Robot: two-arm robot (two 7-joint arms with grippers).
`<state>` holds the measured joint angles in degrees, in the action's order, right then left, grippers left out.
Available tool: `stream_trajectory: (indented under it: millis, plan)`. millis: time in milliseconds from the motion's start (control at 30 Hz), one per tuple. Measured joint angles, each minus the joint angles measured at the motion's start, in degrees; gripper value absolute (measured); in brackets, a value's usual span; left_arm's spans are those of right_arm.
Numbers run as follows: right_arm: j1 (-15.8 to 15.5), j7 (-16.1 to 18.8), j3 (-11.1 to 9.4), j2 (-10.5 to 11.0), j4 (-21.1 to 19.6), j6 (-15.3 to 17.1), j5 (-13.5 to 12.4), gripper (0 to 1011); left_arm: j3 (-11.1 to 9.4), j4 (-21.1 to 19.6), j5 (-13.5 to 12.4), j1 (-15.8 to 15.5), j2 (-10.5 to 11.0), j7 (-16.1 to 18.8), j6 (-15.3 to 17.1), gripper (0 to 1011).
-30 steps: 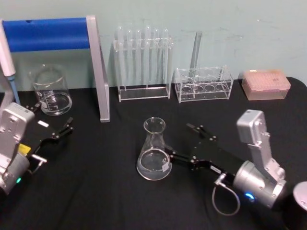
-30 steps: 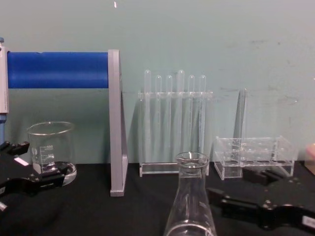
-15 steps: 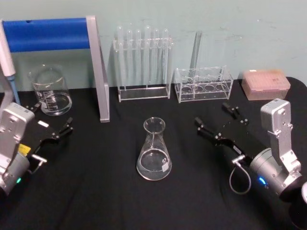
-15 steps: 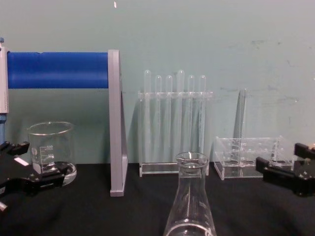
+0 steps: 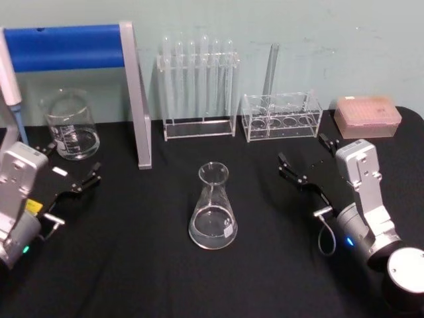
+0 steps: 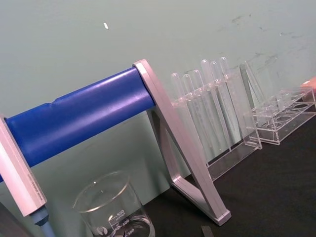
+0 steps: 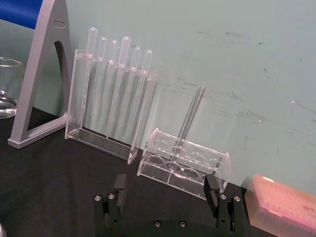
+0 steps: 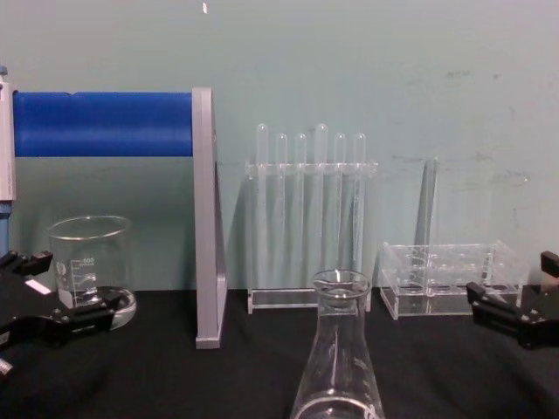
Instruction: Grasp the erlenmeyer flask with one hand, shake it three times, then place it back.
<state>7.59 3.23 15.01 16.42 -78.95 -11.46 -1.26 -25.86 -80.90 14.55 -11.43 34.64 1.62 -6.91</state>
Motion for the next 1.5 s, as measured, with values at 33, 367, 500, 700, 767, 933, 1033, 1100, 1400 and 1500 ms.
stream_trajectory:
  millis: [33, 367, 500, 700, 767, 933, 1033, 1100, 1400, 1500]
  plan:
    - [-0.01, 0.01, 0.00, 0.00, 0.00, 0.00, -0.02, 1000, 0.00, 0.00, 0.00, 0.00, 0.00, 0.00, 0.00, 1001]
    - [-0.06, 0.09, -0.06, 0.04, -0.18, 0.00, -0.34, 1000, 0.00, 0.00, 0.00, 0.00, 0.00, 0.00, 0.00, 1001]
    - [-0.08, 0.11, -0.08, 0.06, -0.23, 0.01, -0.41, 1000, 0.00, 0.00, 0.00, 0.00, 0.00, 0.00, 0.00, 1001]
    - [-0.11, 0.14, -0.12, 0.08, -0.27, 0.03, -0.52, 1000, 0.00, 0.00, 0.00, 0.00, 0.00, 0.00, 0.00, 1001]
    - [-0.12, 0.15, -0.12, 0.08, -0.28, 0.04, -0.55, 1000, 0.00, 0.00, 0.00, 0.00, 0.00, 0.00, 0.00, 1001]
    - [-0.13, 0.18, -0.13, 0.09, -0.31, 0.06, -0.57, 1000, 0.00, 0.00, 0.00, 0.00, 0.00, 0.00, 0.00, 1001]
    - [-0.13, 0.20, -0.13, 0.09, -0.33, 0.07, -0.59, 1000, 0.00, 0.00, 0.00, 0.00, 0.00, 0.00, 0.00, 1001]
    - [-0.13, 0.21, -0.13, 0.09, -0.34, 0.08, -0.60, 1000, 0.00, 0.00, 0.00, 0.00, 0.00, 0.00, 0.00, 1001]
    - [-0.13, 0.22, -0.13, 0.09, -0.35, 0.10, -0.64, 1000, 0.00, 0.00, 0.00, 0.00, 0.00, 0.00, 0.00, 1001]
    - [-0.13, 0.21, -0.12, 0.09, -0.35, 0.11, -0.65, 1000, 0.00, 0.00, 0.00, 0.00, 0.00, 0.00, 0.00, 1001]
